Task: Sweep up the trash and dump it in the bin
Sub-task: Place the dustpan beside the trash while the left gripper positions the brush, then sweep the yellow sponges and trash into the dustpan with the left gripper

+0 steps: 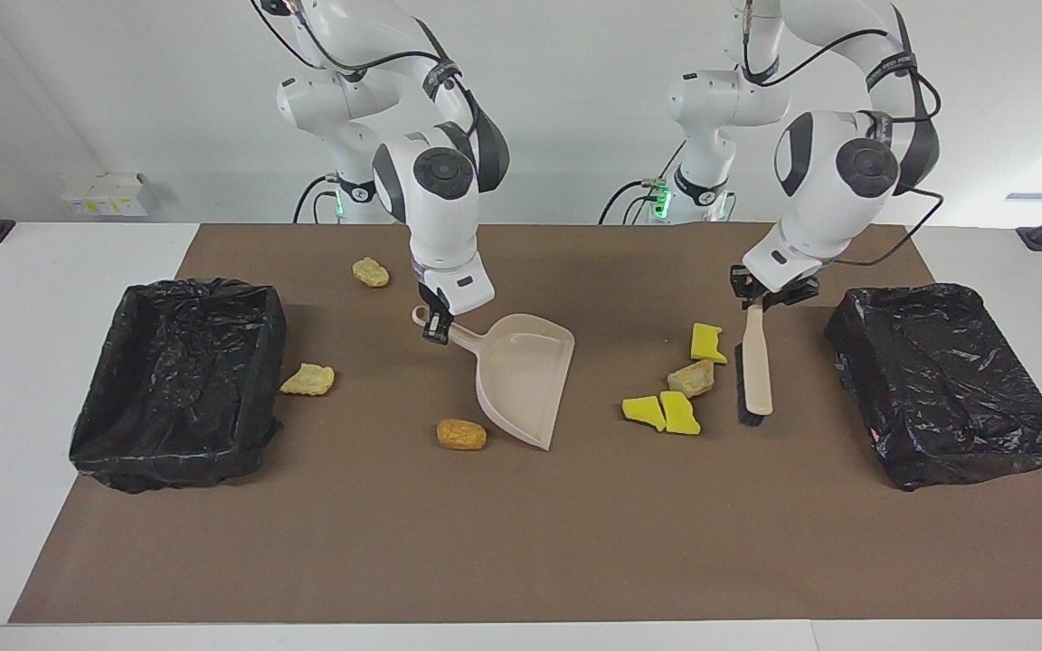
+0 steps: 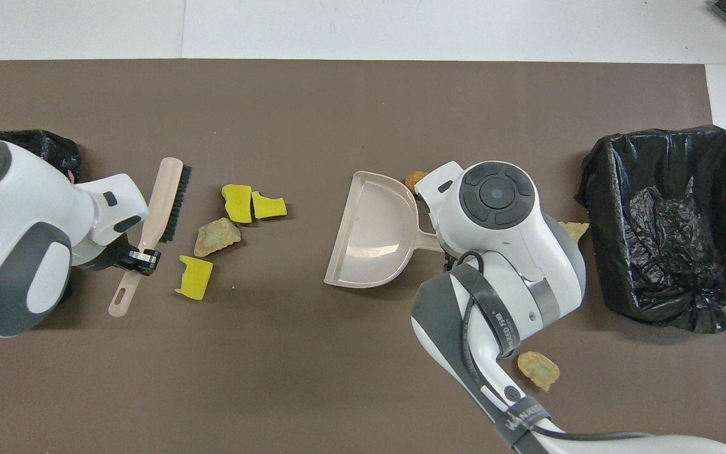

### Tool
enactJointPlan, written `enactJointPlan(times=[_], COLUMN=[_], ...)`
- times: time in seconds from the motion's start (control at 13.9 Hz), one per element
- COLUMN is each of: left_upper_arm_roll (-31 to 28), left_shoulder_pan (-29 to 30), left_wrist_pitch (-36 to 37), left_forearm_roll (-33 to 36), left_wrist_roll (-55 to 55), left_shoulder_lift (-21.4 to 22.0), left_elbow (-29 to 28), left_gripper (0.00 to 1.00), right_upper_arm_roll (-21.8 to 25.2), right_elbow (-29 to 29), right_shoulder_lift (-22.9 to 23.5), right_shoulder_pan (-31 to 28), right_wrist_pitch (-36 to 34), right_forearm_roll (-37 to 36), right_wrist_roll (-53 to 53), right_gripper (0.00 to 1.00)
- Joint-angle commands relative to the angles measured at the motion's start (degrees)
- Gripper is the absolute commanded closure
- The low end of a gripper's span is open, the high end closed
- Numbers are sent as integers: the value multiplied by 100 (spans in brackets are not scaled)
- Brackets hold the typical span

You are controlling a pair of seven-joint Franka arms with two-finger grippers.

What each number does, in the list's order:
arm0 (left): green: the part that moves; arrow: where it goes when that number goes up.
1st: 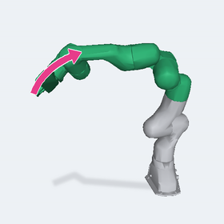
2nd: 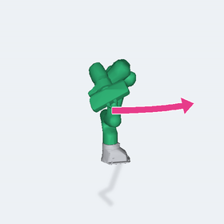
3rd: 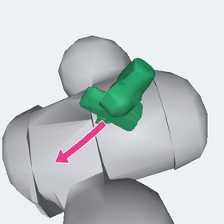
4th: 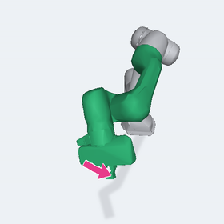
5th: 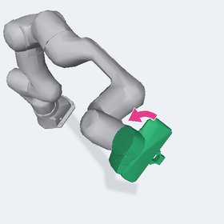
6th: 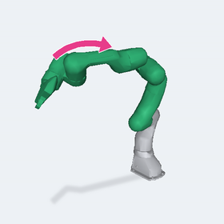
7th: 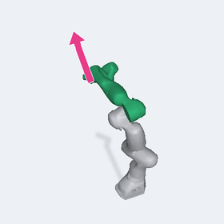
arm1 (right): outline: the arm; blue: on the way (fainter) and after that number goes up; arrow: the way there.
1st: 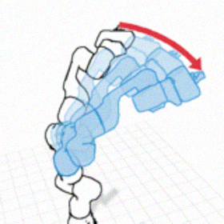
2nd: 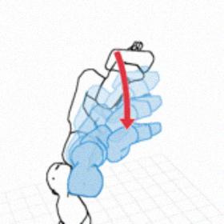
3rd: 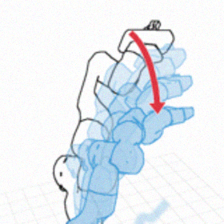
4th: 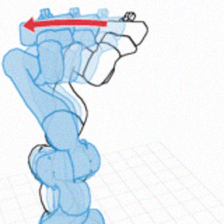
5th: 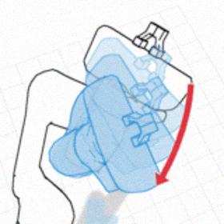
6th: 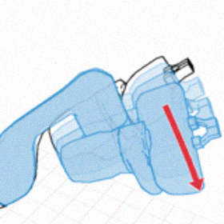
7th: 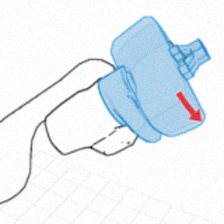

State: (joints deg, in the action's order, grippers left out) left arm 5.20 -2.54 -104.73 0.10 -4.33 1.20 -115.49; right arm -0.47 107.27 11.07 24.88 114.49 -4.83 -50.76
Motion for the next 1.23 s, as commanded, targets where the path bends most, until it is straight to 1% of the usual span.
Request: enactJointPlan(times=[0.0, 0.14, 0.29, 0.36, 0.43, 0.5, 0.58, 0.79, 0.86, 1.15], left_upper_arm_roll=[16, 16, 42, 33, 42, 60, 51, 42, 60, 68], left_shoulder_pan=[526, 527, 378, 116, -25, -79, -306, -833, -922, -1624], left_wrist_pitch=[50, -38, -362, -616, -879, -960, -1039, -1601, -1690, -1743], left_forearm_roll=[-98, -98, -168, -186, -195, -273, -413, -520, -590, -1046], left_wrist_roll=[456, 818, 1160, 1206, 1276, 1268, 1285, 1312, 1303, 1224], left_shoulder_lift=[151, 161, 135, 100, 82, 64, 29, -330, -340, -340], left_elbow=[-288, -535, -806, -1000, -1089, -1089, -1063, -1063, -1054, -1002], left_gripper=[100, 100, 100, 100, 100, 100, 100, 100, 100, 100], right_upper_arm_roll=[-24, -24, -15, -15, -15, -24, -24, -24, -24, -24], right_elbow=[136, 136, 127, 127, 127, 127, 127, 119, 119, 119], right_shoulder_lift=[18, 36, 45, 45, 45, 45, 45, 45, 45, 62], right_shoulder_pan=[17, 69, 87, 78, 87, 87, 87, 131, 140, 175], right_wrist_pitch=[231, 371, 381, 381, 389, 407, 407, 477, 486, 521], right_forearm_roll=[132, 123, 35, 9, -61, -123, -132, -123, -123, -97], right_wrist_roll=[-469, -768, -1049, -1076, -1094, -1120, -1121, -1086, -1068, -1042], right_gripper=[100, 100, 100, 100, 100, 100, 100, 100, 100, 100])
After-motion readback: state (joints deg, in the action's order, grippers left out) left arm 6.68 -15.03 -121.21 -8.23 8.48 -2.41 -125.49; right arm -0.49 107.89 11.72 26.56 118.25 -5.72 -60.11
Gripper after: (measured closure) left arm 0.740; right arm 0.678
